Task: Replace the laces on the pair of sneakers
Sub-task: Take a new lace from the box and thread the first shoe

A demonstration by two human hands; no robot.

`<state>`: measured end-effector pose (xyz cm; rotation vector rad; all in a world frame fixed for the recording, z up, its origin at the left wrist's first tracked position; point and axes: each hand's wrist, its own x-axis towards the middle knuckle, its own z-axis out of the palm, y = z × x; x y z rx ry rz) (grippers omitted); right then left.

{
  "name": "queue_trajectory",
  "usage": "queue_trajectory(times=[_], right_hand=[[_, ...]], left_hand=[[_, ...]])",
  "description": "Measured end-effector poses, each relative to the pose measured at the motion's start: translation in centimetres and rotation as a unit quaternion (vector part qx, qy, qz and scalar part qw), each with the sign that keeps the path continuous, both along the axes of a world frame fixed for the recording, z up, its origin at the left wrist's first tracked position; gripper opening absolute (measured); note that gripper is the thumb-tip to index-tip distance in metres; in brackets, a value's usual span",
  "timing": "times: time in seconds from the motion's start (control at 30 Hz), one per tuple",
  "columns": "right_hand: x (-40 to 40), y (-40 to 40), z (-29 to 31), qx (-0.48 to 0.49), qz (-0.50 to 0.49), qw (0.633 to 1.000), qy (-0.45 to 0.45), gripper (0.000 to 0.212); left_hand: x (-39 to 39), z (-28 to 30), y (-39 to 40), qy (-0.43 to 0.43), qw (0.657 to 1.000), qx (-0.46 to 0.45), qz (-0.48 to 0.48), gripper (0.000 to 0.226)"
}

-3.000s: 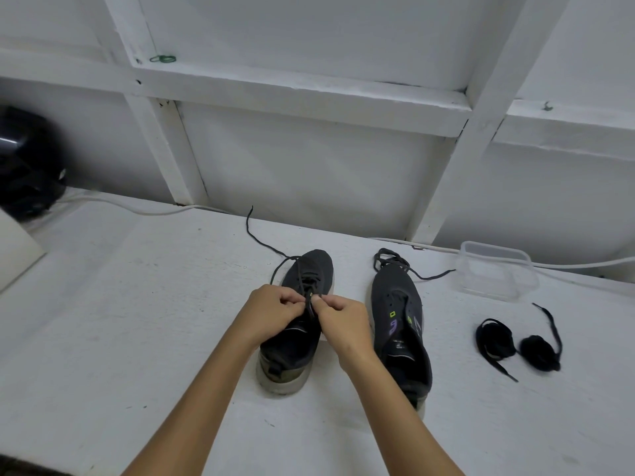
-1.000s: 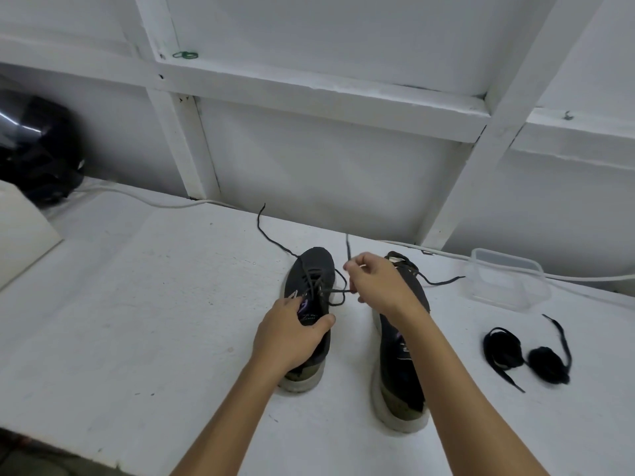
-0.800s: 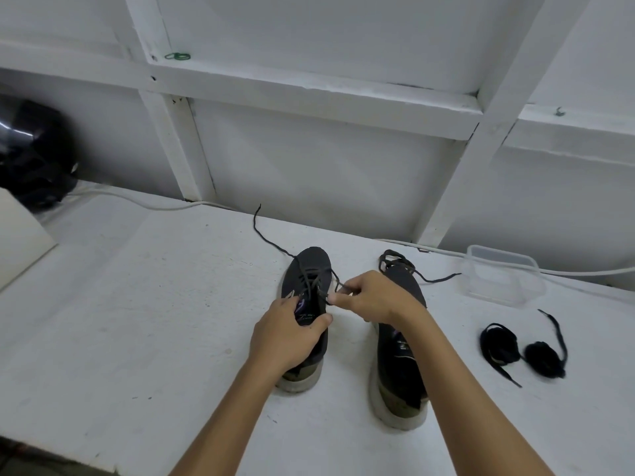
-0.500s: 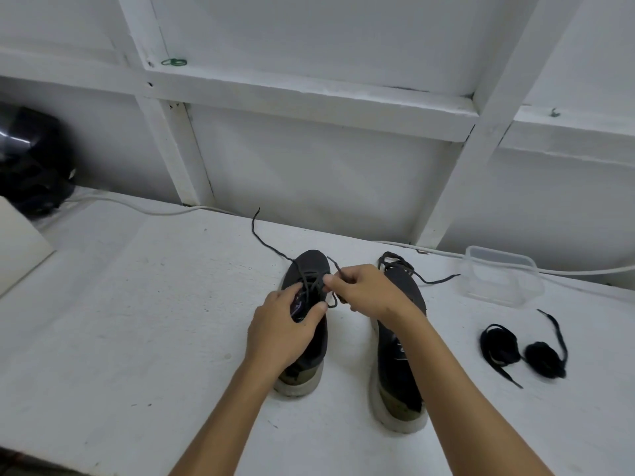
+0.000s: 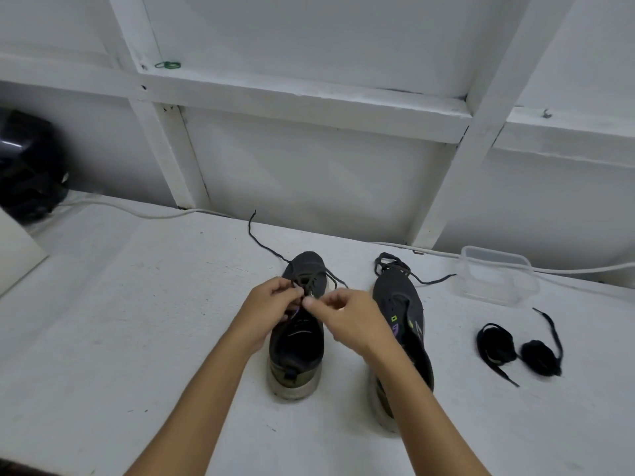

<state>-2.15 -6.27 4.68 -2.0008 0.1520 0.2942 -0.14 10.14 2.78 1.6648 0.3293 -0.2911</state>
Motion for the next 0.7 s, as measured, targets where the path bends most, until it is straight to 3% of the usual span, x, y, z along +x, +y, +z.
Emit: queue_trajectory(times=[0.1,0.23,0.33,0.5,0.6,0.63,0.7], right_hand=[[-0.9,0.3,-1.0,-0.073,0.022,0.997,-0.016,0.020],[-0.5,0.2,-0.6,-0.155,-0.047,0.983,-0.083,0.017],[-0.8,0.4,-0.6,-0.136,-0.039,0.987,-0.073,0.021],[-1.7,1.4,-1.3,-0.157,-0.004,0.986,-0.051,0.035],[-1.3,1.6,-1.4,-0.219,0.003,0.975,-0.046,0.028],[-1.2,1.6,-1.3,-0.229,0.003,0.973,-0.040,0.026],[-1.0,1.5,-1.3,-0.228,0.001,0.973,-0.028,0.024]], left_hand=[[0.3,0.3,0.0,0.036,0.999,-0.040,0.007,0.007],[0.0,0.1,-0.7,0.062,0.990,-0.123,0.013,0.007],[-0.2,-0.2,-0.7,0.054,0.989,-0.135,0.009,0.011],[-0.6,0.3,0.7,-0.009,0.999,-0.005,-0.033,0.012],[-1.1,0.6,1.5,-0.067,0.994,0.067,-0.052,0.011],[-1.1,1.0,1.7,-0.084,0.996,0.025,-0.035,0.012],[-1.0,2.1,2.8,-0.099,0.975,-0.185,0.067,0.015]])
